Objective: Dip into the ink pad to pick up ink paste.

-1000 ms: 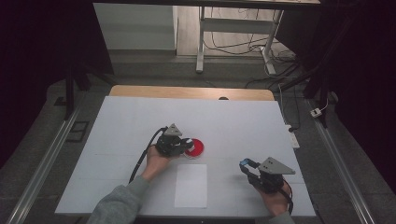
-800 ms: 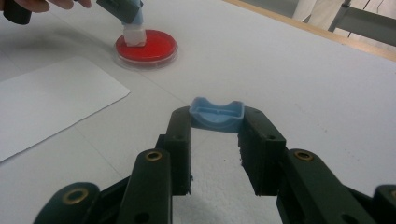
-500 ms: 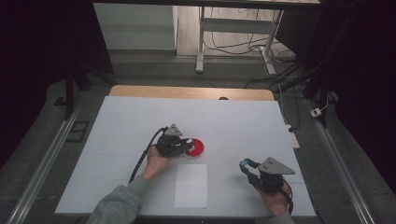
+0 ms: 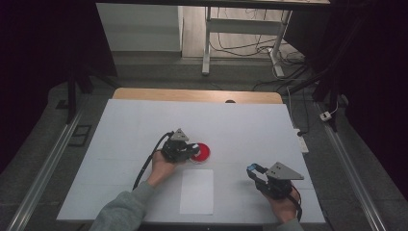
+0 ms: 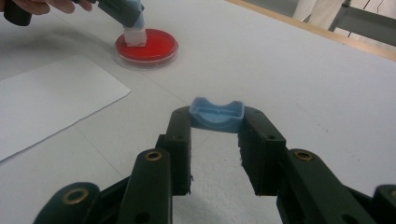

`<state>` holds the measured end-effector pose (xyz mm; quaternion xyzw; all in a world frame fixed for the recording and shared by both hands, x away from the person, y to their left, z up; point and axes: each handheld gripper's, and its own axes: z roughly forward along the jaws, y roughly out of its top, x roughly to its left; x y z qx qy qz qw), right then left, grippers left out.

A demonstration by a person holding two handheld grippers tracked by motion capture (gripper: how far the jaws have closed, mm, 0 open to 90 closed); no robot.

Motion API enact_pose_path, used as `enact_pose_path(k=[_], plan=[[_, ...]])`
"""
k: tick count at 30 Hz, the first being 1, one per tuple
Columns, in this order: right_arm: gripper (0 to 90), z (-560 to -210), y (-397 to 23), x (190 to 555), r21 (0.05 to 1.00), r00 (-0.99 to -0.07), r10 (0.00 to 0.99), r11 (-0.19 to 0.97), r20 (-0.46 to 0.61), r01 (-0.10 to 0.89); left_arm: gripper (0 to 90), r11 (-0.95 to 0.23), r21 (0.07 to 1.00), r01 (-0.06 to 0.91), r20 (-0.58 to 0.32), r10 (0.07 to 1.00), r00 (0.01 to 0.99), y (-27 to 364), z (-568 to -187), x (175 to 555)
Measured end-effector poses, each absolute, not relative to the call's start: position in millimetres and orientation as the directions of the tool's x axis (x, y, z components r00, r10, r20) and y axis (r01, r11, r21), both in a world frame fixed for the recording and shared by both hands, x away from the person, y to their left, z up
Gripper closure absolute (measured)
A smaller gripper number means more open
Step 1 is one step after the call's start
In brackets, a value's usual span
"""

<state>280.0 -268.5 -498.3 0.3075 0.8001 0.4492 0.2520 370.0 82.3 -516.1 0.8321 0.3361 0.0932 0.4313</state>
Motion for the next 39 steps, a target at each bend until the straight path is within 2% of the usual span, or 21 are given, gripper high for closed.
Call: enact_pose_path(k=[17, 39], plan=[[65.1, -497, -269, 280, 0.875, -0.682, 0.720, 0.405, -0.128, 0.264, 76.1, -0.390, 0.791, 0.472, -0.131, 0.644, 0.753, 84, -513, 368], [65.1, -497, -270, 279, 0.877, -0.679, 0.723, 0.402, -0.127, 0.265, 76.1, -0.306, 0.831, 0.465, -0.178, 0.646, 0.742, 100, -495, 367]])
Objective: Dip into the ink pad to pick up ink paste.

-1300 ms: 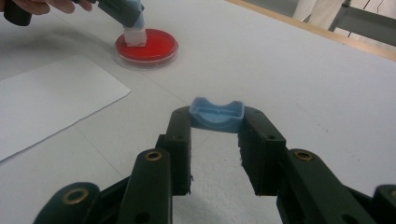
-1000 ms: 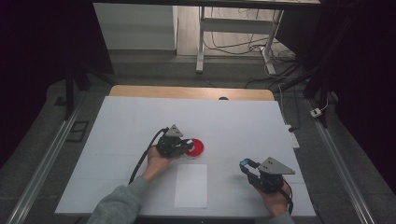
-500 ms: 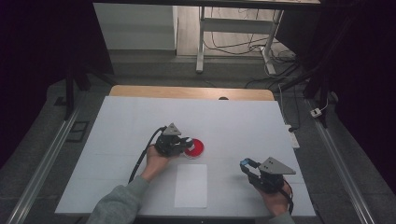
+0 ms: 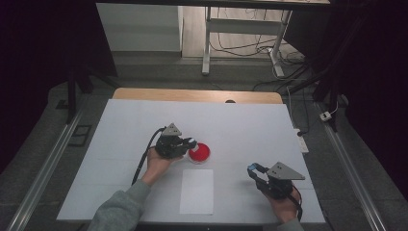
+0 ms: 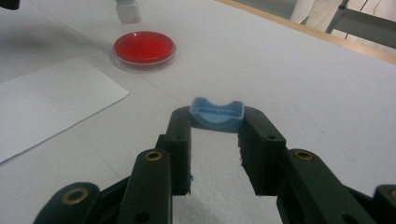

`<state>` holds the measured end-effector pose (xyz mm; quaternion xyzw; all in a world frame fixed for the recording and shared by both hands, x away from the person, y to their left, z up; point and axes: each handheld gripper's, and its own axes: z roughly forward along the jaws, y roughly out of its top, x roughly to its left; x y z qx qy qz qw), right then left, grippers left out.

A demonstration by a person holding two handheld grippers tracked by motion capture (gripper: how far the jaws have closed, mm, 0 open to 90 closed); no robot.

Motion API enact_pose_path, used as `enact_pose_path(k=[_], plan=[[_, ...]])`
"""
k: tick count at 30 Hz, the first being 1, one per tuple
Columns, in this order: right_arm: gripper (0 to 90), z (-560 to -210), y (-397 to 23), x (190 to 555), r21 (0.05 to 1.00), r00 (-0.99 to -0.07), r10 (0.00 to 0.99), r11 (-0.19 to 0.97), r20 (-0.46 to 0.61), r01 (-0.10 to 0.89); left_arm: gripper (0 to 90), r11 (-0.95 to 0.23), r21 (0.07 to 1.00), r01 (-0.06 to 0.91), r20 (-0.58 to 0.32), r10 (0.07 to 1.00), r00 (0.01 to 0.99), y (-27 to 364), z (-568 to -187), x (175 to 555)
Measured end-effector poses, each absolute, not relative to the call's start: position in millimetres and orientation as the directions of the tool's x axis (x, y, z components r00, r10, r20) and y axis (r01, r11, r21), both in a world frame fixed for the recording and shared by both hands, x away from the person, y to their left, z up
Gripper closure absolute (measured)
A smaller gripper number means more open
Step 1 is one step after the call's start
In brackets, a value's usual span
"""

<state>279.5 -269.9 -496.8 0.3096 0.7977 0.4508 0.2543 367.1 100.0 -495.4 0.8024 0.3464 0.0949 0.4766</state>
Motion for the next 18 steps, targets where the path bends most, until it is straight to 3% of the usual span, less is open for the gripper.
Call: enact_pose_path(k=[18], plan=[[65.1, -497.0, -269.9, 279.6, 0.878, -0.678, 0.724, 0.399, -0.124, 0.266, 76.1, -0.316, 0.844, 0.434, -0.155, 0.631, 0.760, 95.9, -486.7, 365.8]])
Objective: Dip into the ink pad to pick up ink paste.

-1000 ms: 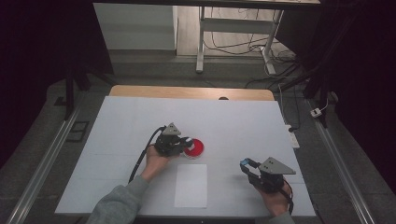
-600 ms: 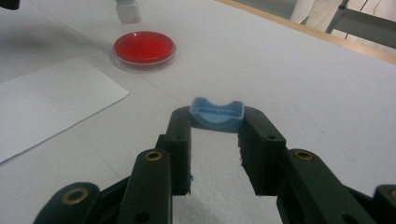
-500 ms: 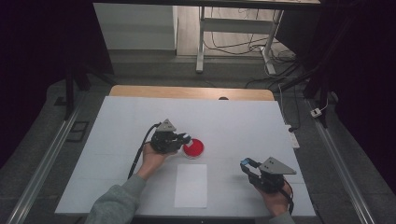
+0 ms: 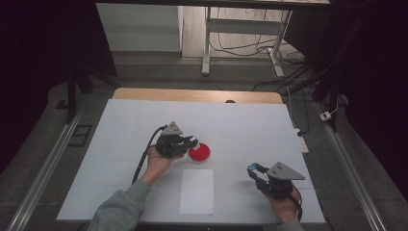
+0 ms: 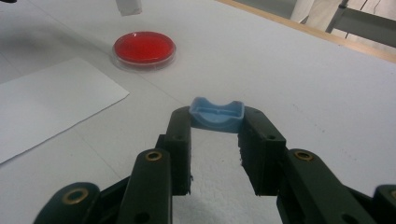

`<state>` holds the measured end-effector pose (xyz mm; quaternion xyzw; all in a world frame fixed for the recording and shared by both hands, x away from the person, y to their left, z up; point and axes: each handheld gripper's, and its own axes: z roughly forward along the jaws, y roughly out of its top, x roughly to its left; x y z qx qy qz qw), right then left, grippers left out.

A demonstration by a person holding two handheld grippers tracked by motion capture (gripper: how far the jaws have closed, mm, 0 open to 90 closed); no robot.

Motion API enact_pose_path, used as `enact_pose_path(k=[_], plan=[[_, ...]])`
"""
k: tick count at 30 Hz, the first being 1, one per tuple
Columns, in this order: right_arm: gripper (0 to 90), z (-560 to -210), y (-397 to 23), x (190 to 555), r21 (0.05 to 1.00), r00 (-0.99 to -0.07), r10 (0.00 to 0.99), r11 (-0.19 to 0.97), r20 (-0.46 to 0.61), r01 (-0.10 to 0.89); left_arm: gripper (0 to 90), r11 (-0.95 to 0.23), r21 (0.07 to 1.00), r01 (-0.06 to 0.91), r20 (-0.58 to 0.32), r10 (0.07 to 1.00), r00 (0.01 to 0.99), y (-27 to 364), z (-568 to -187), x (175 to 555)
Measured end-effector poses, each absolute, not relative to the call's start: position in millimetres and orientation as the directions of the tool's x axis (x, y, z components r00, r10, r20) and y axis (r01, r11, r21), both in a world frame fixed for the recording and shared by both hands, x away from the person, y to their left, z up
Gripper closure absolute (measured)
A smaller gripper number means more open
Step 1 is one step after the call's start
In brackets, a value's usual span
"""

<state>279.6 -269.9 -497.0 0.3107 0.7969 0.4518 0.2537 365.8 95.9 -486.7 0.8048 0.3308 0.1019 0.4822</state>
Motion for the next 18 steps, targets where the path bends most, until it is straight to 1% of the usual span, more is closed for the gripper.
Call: enact_pose_path(k=[12, 18], plan=[[65.1, -498, -271, 280, 0.876, -0.676, 0.727, 0.399, -0.120, 0.272, 76.1, -0.365, 0.823, 0.435, -0.130, 0.625, 0.770, 88, -495, 372], [65.1, -498, -272, 280, 0.876, -0.675, 0.728, 0.398, -0.119, 0.274, 76.1, -0.378, 0.810, 0.448, -0.131, 0.628, 0.767, 87, -501, 375]])
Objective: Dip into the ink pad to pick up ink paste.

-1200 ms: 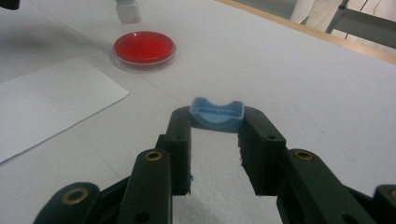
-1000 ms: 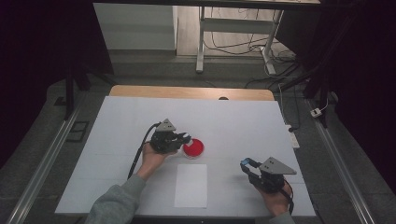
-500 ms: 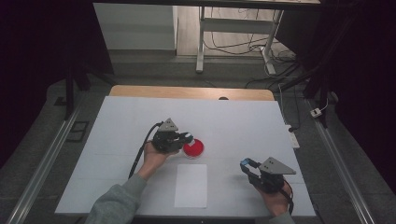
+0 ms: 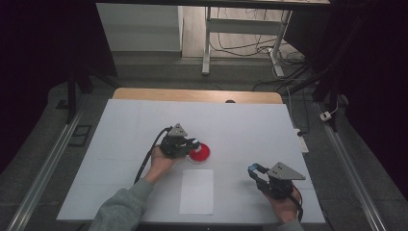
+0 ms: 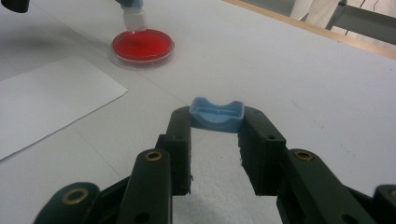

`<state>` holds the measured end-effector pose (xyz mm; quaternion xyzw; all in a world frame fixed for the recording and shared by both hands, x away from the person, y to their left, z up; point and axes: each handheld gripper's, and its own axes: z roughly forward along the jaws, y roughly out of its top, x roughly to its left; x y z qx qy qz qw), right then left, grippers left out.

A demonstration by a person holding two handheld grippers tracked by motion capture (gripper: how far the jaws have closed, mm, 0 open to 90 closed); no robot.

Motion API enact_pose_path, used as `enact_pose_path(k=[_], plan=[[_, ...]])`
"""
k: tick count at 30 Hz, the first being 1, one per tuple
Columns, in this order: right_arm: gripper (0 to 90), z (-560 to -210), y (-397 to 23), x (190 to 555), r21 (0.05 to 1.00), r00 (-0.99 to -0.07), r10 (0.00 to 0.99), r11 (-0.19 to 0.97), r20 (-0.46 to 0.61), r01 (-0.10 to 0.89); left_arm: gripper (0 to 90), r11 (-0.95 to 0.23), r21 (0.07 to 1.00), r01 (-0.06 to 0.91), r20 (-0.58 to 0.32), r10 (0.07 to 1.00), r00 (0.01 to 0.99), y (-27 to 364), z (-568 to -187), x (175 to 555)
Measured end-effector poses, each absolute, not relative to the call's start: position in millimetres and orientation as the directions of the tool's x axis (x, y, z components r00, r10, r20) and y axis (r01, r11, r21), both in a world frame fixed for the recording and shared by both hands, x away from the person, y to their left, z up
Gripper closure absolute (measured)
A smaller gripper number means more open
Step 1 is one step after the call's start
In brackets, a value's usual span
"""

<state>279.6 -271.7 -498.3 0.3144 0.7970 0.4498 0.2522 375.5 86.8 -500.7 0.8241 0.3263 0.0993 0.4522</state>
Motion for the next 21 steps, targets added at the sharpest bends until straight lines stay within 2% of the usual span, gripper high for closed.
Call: enact_pose_path(k=[21], plan=[[65.1, -498.0, -273.3, 278.9, 0.876, -0.672, 0.731, 0.397, -0.122, 0.273, 76.1, -0.418, 0.781, 0.464, -0.120, 0.629, 0.768, 80.4, -509.9, 377.6]])
